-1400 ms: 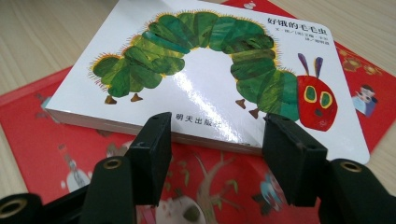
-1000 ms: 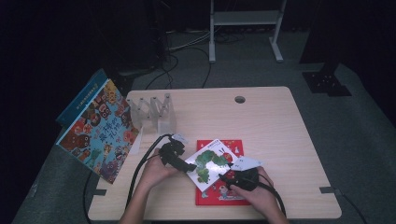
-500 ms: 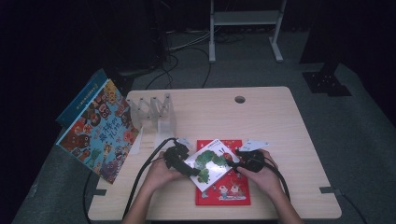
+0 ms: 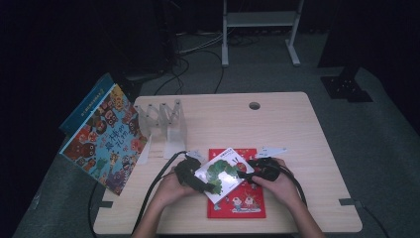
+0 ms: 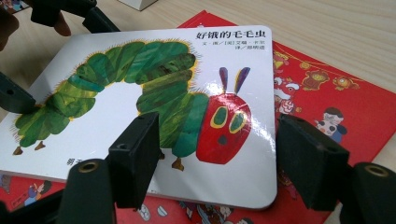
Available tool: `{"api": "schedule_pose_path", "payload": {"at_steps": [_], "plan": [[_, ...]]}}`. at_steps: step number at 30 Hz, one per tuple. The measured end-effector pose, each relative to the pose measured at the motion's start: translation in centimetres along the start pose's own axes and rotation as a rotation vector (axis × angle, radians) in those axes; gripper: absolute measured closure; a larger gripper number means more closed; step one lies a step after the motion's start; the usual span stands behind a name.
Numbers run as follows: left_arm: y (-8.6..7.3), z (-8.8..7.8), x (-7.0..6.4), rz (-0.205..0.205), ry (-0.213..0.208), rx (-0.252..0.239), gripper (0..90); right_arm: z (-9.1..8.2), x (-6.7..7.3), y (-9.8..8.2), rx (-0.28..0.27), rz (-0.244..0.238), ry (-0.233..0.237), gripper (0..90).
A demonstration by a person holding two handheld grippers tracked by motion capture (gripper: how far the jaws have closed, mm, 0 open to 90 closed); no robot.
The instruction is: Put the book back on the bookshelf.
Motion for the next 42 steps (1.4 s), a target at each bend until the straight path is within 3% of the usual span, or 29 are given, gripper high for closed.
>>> {"api": "schedule_pose_path", "payload": {"at_steps": [4,8,15,18,23,28,36,40,42], "plan": [[-0.1,-0.1,-0.2,0.012,-0.015,0.021,0.0,-0.4,0.7,-0.2,0.029,-0.011,0.0,30.3],[-0.2,-0.1,-0.3,0.02,-0.02,0.02,0.0,-0.9,1.6,-0.9,0.016,-0.027,-0.019,30.4],[-0.2,-0.1,-0.3,0.02,-0.022,0.021,0.0,-2.1,3.2,-1.8,0.013,-0.087,-0.094,30.5],[-0.2,-0.1,-0.3,0.016,-0.022,0.022,0.0,-2.2,3.5,-2.3,0.063,-0.113,-0.108,30.1],[-0.2,-0.1,-0.3,0.012,-0.021,0.021,0.0,-2.8,4.3,-3.2,0.042,-0.134,-0.166,36.0],[-0.2,-0.1,-0.3,0.016,-0.021,0.026,0.0,-3.7,6.0,-3.5,-0.004,-0.138,-0.119,37.9],[-0.2,-0.1,-0.3,0.022,-0.02,0.027,0.0,-2.5,8.4,-3.9,0.006,-0.172,-0.051,37.8],[-0.2,-0.1,-0.2,0.022,-0.019,0.028,0.0,-1.7,9.2,-4.1,0.017,-0.195,-0.047,36.1],[-0.2,-0.2,-0.3,0.014,-0.015,0.028,0.0,-1.4,9.6,-4.1,0.016,-0.205,-0.073,35.7]]}}
Point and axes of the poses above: each handheld gripper's, and its own axes: z roughly forward along the jaws, y roughly out of its top, x roughly to its left, the point moved 1 cm from there along z, roughly forward along the jaws, and after that the axes turned 2 degrees about z, right-handed, at the moved point
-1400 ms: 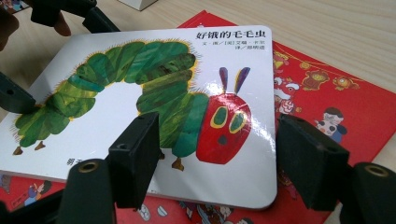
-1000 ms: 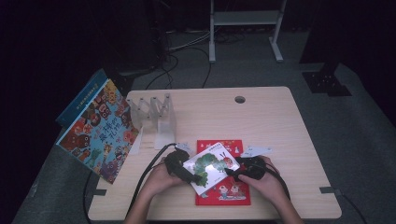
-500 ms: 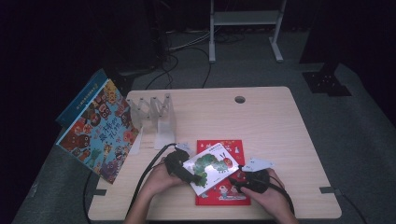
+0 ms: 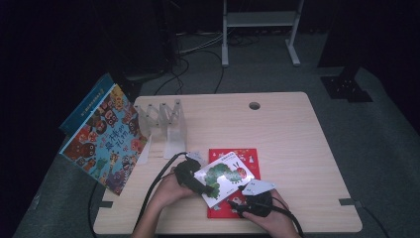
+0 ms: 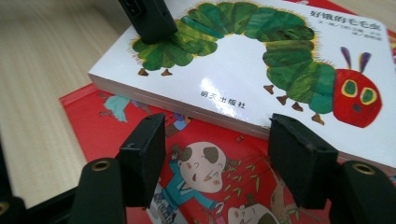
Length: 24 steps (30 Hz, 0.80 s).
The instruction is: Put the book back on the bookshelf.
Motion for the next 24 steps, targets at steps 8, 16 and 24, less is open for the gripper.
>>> {"api": "schedule_pose_path", "payload": {"at_steps": [8,16,24], "plan": [[-0.1,-0.2,0.1,-0.025,0.023,0.012,0.0,1.1,0.5,0.3,-0.03,0.024,-0.059,27.1],[-0.1,-0.2,-0.1,-0.043,0.037,0.01,0.0,1.8,0.6,0.5,-0.041,0.05,-0.096,19.2],[0.2,-0.2,-0.3,-0.052,0.053,0.026,0.0,1.8,0.6,0.5,-0.04,0.051,-0.096,19.0]]}}
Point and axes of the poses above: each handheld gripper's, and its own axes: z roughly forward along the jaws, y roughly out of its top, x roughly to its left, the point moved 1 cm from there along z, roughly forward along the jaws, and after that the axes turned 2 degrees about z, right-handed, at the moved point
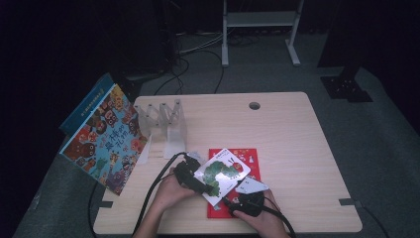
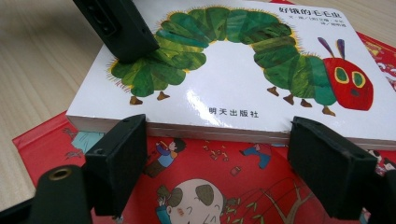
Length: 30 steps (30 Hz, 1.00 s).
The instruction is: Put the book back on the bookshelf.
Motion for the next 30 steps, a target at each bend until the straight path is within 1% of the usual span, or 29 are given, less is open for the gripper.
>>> {"api": "schedule_pose_path", "payload": {"at_steps": [1,3,7,11,13,14,17,18,19,21,22,23,24,25,26,27,28,30], "plan": [[0.0,0.0,0.0,-0.007,0.002,-0.002,0.0,0.0,0.0,0.0,0.0,0.0,0.0,19.0],[0.1,-0.1,-0.2,-0.006,0.01,0.0,0.0,0.0,0.0,0.0,0.0,0.0,-0.001,18.9],[0.1,-0.3,-0.1,-0.022,-0.006,-0.015,0.0,0.0,0.0,0.0,0.001,0.0,0.0,18.8],[0.3,-1.3,-0.2,-0.033,-0.026,-0.071,0.0,0.0,0.0,0.0,0.001,0.001,-0.003,18.7],[0.5,-1.9,-0.4,-0.038,-0.035,-0.112,0.0,0.0,0.0,0.0,-0.002,0.006,-0.004,18.6],[0.7,-2.4,-0.5,-0.023,-0.04,-0.12,0.0,0.0,0.0,0.0,0.0,0.007,-0.004,18.6],[1.0,-3.4,-1.0,-0.003,-0.056,-0.164,0.0,0.0,-0.1,0.0,0.003,0.013,-0.006,18.5],[1.1,-3.7,-1.2,-0.003,-0.069,-0.185,0.0,0.0,-0.1,0.0,0.003,0.021,-0.004,18.5],[1.2,-4.0,-1.3,0.003,-0.083,-0.201,0.0,0.0,-0.1,0.0,0.006,0.019,-0.004,18.5],[1.3,-4.7,-1.7,0.01,-0.106,-0.228,0.9,0.0,-0.2,0.0,0.009,0.031,-0.001,18.4],[1.4,-4.9,-1.8,0.024,-0.154,-0.222,5.6,0.1,-0.2,0.0,0.007,0.027,-0.003,18.4],[1.5,-4.7,-2.1,0.039,-0.221,-0.23,9.8,0.1,-0.3,0.0,0.008,0.027,0.0,18.2],[1.6,-4.5,-2.6,0.058,-0.24,-0.227,12.6,0.2,-0.3,0.1,0.009,0.03,0.001,18.2],[1.8,-4.3,-3.2,0.083,-0.213,-0.212,12.9,0.3,-0.3,0.2,0.009,0.03,0.002,18.1],[2.1,-4.2,-3.6,0.095,-0.19,-0.2,13.0,0.3,-0.3,0.2,0.008,0.034,0.002,18.1],[2.2,-4.2,-3.8,0.103,-0.184,-0.198,13.2,0.3,-0.4,0.2,0.007,0.031,0.0,18.2],[2.3,-4.3,-3.9,0.12,-0.173,-0.19,15.3,0.3,-0.4,0.2,0.003,0.028,-0.002,18.2],[2.2,-4.5,-4.0,0.13,-0.14,-0.183,22.6,0.3,-0.3,0.2,0.005,0.033,0.0,18.2]]}}
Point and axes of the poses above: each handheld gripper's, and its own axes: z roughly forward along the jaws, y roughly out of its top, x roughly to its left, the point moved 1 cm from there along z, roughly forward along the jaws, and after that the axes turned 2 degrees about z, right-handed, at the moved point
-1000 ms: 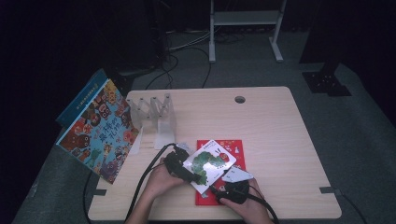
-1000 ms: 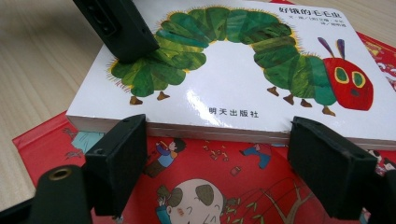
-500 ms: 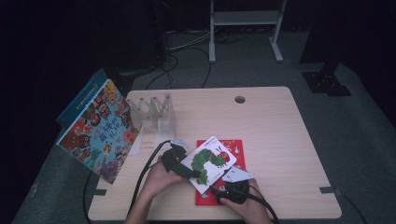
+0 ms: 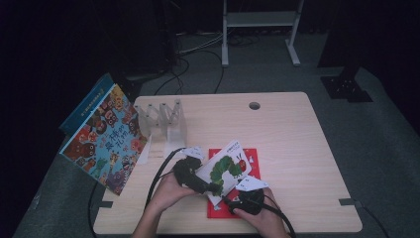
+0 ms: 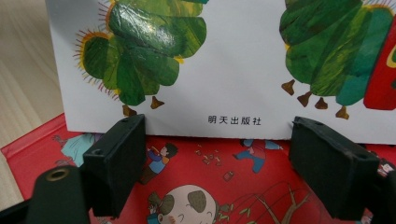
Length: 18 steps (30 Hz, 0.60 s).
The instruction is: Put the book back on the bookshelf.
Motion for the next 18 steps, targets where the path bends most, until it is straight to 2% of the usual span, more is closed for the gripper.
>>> {"api": "schedule_pose_path", "payload": {"at_steps": [2,6,13,15,18], "plan": [[-0.09,0.01,-0.05,0.011,0.019,0.002,27.0,0.0,-0.01,0.0,0.0,0.001,0.001,18.2],[-0.33,0.24,-0.1,0.013,0.031,0.014,40.0,-0.01,-0.02,0.0,0.001,0.001,0.001,18.2],[-0.38,0.19,-0.33,0.068,0.083,0.016,60.2,-0.03,0.0,-0.01,0.005,0.004,0.003,18.2],[-0.3,0.19,-0.38,0.07,0.082,0.014,62.7,-0.03,-0.01,0.0,0.004,0.002,0.002,18.2],[-0.03,0.13,-0.57,0.094,0.102,0.018,64.1,-0.02,-0.06,0.01,0.001,-0.004,0.0,18.2]]}}
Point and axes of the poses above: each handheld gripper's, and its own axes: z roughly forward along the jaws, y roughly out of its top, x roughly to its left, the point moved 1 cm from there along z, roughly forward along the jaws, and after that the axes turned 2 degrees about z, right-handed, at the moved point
